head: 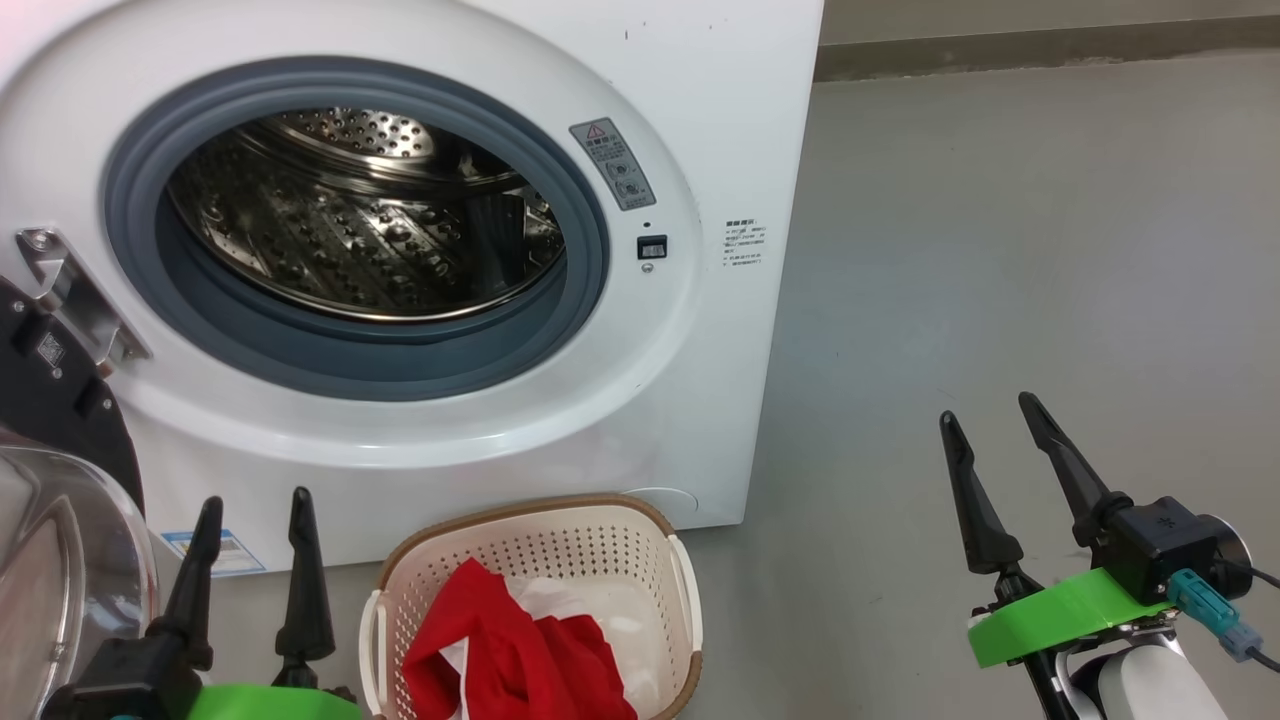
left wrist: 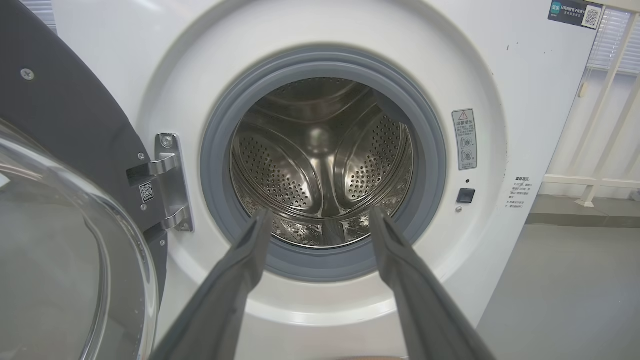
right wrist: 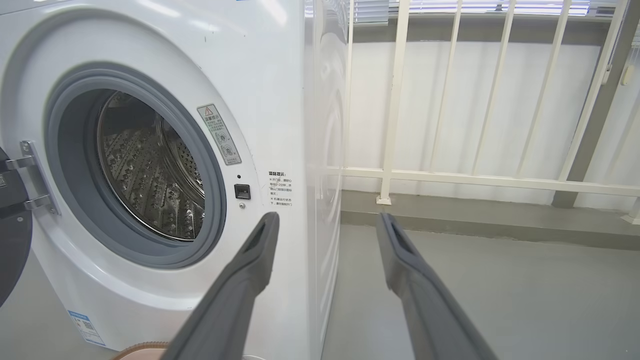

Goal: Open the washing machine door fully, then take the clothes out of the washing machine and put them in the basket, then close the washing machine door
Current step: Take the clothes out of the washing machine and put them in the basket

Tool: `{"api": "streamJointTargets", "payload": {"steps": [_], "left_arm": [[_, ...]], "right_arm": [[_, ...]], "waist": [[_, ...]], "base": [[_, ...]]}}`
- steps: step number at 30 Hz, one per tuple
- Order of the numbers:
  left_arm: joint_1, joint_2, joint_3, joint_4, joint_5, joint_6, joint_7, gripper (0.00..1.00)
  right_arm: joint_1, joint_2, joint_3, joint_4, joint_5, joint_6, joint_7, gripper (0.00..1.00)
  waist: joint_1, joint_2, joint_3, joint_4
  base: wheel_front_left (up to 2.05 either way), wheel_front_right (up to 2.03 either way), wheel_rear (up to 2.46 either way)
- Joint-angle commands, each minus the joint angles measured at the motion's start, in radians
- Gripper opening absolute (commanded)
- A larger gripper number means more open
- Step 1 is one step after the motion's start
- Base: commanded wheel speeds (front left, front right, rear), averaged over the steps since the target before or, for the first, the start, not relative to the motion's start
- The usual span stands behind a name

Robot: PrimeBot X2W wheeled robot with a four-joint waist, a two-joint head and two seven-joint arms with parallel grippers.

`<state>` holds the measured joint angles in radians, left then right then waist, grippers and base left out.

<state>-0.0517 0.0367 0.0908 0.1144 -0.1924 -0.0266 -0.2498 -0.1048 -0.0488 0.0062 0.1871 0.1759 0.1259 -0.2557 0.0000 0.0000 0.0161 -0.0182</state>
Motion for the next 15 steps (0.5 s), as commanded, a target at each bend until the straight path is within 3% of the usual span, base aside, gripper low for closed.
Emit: {"api": "streamJointTargets", "payload": {"steps": [1, 15], "left_arm": [[-0.013, 0.017, 0.029, -0.028, 0.014, 0.005, -0.012, 1.0], [-0.017, 0.021, 0.023, -0.023, 0.016, 0.006, -0.012, 1.0]], "right_arm": [[-0.019, -0.001, 0.015, -0.029, -0.003, 0.005, -0.006, 1.0], [-0.023, -0.001, 0.014, -0.031, -0.003, 0.005, -0.006, 1.0]], "waist": [[0.0, 0.0, 0.001, 0.001], [0.0, 0.0, 0.006, 0.002]], "base": [[0.0, 0.0, 0.0], [0.0, 0.0, 0.0]]}}
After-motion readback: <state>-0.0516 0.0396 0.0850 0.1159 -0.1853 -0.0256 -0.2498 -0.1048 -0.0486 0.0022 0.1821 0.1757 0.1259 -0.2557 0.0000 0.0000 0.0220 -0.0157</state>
